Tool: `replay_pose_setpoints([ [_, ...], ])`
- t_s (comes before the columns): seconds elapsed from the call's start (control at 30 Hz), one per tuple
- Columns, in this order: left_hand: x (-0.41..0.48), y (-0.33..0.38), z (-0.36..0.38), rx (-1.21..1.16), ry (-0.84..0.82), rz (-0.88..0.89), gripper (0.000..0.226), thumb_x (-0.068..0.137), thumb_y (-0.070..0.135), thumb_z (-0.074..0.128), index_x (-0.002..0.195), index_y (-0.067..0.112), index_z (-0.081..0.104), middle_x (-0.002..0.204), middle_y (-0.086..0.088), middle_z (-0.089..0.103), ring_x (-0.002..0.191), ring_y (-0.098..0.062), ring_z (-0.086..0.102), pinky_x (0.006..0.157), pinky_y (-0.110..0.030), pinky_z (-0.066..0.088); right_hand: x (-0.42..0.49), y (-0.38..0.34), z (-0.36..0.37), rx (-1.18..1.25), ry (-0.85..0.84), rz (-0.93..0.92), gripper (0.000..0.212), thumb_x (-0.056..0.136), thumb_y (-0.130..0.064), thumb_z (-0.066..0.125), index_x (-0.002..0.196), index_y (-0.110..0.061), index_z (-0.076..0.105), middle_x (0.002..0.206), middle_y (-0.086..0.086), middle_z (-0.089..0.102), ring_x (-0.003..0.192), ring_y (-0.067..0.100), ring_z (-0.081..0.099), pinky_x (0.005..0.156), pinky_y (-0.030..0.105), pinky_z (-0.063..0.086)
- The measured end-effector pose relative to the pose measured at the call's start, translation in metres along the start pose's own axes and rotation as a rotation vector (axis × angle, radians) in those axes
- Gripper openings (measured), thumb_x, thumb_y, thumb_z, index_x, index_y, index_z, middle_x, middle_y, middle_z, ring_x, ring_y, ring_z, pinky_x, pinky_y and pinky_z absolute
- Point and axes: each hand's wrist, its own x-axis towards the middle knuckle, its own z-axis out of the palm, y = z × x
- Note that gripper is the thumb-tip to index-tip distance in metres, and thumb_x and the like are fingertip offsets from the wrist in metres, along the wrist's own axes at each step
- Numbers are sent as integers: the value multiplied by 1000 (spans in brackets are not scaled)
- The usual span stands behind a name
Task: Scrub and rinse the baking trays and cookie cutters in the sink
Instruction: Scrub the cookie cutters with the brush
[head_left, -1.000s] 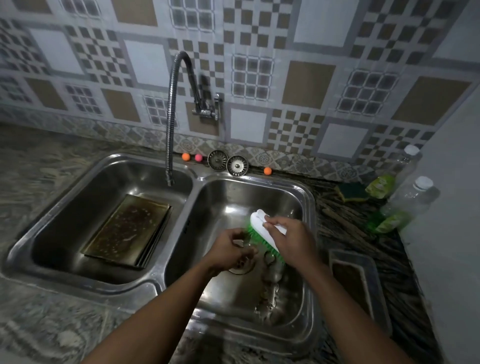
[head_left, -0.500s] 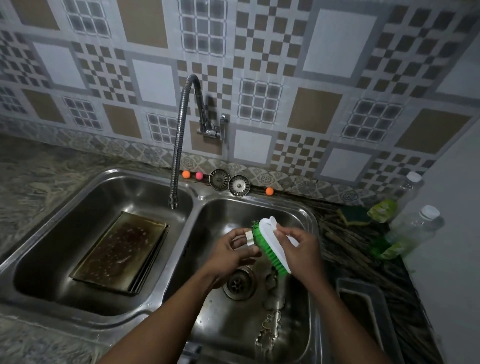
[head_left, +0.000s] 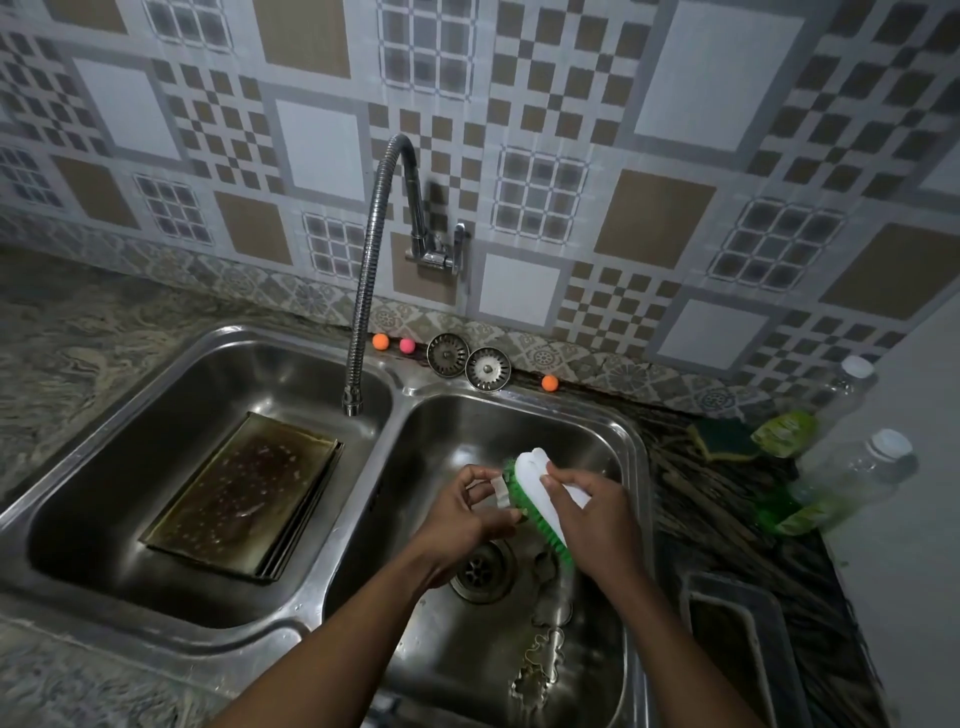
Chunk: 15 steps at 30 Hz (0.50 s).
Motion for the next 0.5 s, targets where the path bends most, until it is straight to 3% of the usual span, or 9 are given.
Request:
replay_pose_setpoints([
  [0.13,1,0,1,39,16,23,41,74,-18,71,100,9,54,105,-5,71,85,-30,69,73,-38,58,3,-4,3,-66,64,-7,22,87,-38,67,104,-27,74,104,-9,73,95,12,65,77,29,51],
  [0.23,2,1,0,79,18,55,42,72,-17,73,98,10,54,107,-4,70,87,-28,70,80,-42,57,5,-4,6,2,61,-3,21,87,-36,68,104,-25,75,104,-8,73,94,9,64,77,25,50],
  [0.37,2,-3,0,73,51,78,41,72,-15,74,98,10,54,110,-8,68,95,-37,68,83,-48,56,5,-3,1,-12,100,-6,19,88,-36,67,102,-27,75,101,-12,73,93,8,65,77,27,52],
  [0.5,2,2,-1,111,71,107,42,68,-14,78,96,8,55,109,-6,68,85,-27,70,81,-46,58,3,7,-8,71,-109,-2,10,84,-38,70,94,-41,73,98,-17,71,96,-1,62,84,27,50],
])
